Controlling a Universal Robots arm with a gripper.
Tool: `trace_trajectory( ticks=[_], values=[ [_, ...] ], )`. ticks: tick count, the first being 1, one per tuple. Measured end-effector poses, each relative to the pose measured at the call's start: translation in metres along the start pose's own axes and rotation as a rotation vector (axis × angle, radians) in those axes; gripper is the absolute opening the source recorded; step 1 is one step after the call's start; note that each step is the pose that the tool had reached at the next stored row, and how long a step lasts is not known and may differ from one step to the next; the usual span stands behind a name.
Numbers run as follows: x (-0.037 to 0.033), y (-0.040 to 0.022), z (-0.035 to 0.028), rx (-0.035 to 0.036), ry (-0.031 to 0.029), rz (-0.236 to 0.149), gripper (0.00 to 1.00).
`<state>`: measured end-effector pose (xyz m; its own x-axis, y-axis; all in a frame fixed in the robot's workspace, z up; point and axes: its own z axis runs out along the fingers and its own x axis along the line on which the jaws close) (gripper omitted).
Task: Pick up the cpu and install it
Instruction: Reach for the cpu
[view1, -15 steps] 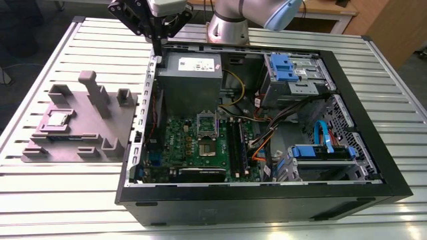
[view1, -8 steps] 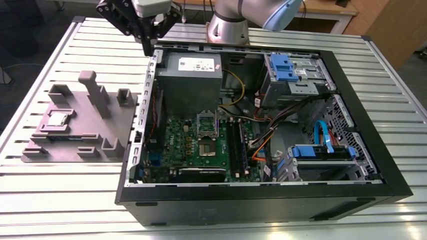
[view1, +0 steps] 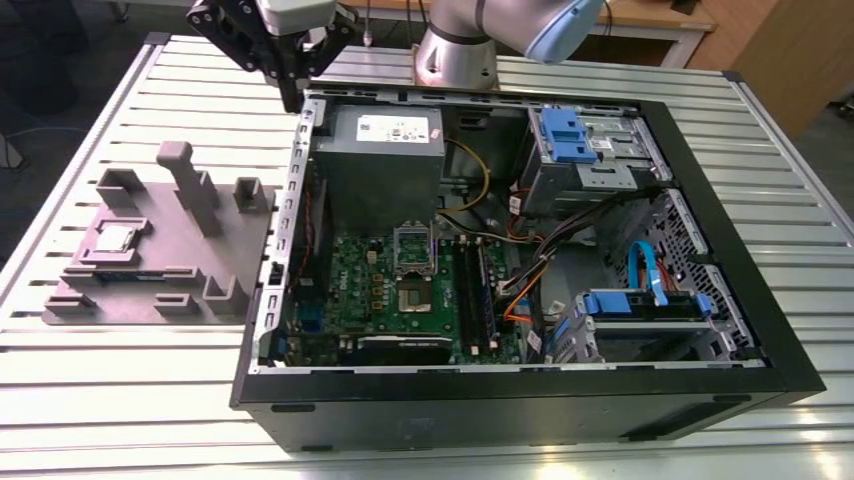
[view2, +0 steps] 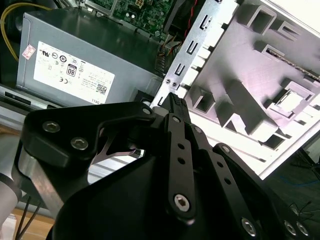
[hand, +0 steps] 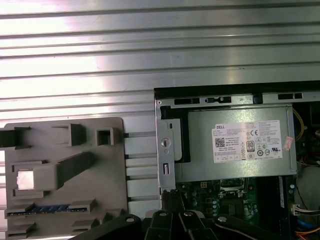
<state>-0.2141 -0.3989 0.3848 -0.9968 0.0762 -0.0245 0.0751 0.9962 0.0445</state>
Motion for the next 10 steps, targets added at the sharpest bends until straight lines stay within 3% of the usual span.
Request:
trace_trajectory(
  ticks=[10],
  values=[
    [0.0031,-0.0002,-0.0001,0.0000,0.0001,0.000,0.11]
  ],
)
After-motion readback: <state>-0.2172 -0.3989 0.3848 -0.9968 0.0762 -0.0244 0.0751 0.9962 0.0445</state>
